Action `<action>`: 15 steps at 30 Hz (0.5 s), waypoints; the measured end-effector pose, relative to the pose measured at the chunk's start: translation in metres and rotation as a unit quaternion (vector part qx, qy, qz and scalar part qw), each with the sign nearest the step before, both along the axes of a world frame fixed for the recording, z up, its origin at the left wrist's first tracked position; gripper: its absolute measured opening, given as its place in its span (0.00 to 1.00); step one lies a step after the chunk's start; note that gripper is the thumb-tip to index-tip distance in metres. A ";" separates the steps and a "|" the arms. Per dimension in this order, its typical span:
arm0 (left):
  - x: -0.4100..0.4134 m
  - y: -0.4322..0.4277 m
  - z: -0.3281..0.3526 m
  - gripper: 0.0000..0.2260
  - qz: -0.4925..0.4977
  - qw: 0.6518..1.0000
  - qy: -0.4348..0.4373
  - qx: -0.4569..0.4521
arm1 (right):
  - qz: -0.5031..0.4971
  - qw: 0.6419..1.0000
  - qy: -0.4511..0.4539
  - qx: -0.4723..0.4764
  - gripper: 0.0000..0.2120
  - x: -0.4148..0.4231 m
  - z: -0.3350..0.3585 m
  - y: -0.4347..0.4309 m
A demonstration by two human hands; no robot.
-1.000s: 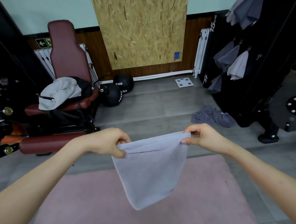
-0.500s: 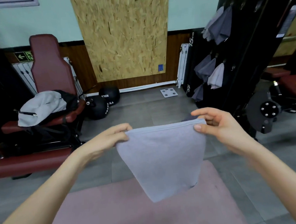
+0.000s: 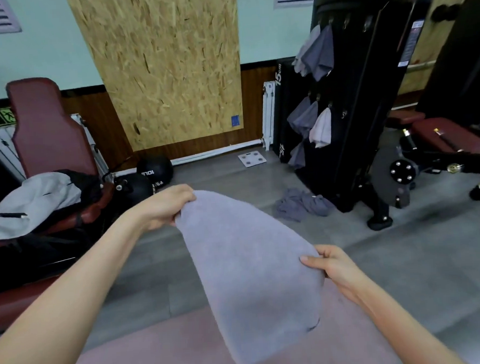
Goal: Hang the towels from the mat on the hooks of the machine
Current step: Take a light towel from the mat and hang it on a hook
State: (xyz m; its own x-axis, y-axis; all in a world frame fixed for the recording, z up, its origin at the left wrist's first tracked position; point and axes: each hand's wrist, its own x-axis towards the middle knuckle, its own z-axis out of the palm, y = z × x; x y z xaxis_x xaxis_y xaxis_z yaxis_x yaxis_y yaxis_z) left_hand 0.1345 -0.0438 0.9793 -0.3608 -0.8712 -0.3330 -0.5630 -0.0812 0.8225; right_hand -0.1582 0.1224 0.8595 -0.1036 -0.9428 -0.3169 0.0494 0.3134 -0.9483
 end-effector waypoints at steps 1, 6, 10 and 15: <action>0.003 -0.003 -0.012 0.06 -0.006 0.999 -0.050 0.009 | -0.009 1.000 0.008 -0.004 0.30 0.001 0.000 0.000; 0.008 -0.008 -0.058 0.09 0.025 0.984 -0.098 0.144 | -0.018 0.997 0.070 -0.001 0.17 0.000 0.010 0.001; 0.005 -0.010 -0.070 0.10 0.114 0.904 0.257 0.322 | -0.062 0.997 0.036 -0.013 0.08 -0.016 0.015 -0.001; -0.029 0.000 -0.103 0.19 0.101 0.866 0.416 0.257 | -0.118 0.993 -0.026 -0.012 0.07 -0.042 0.021 -0.016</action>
State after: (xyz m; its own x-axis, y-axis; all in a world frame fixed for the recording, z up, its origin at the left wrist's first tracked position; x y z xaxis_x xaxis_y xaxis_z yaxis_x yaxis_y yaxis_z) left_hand 0.1058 -0.0437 0.8763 -0.5205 -0.7582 -0.3926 0.2763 -0.5847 0.7628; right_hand -0.1998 0.1068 0.8810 -0.3071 -0.9016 -0.3046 0.1670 0.2641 -0.9499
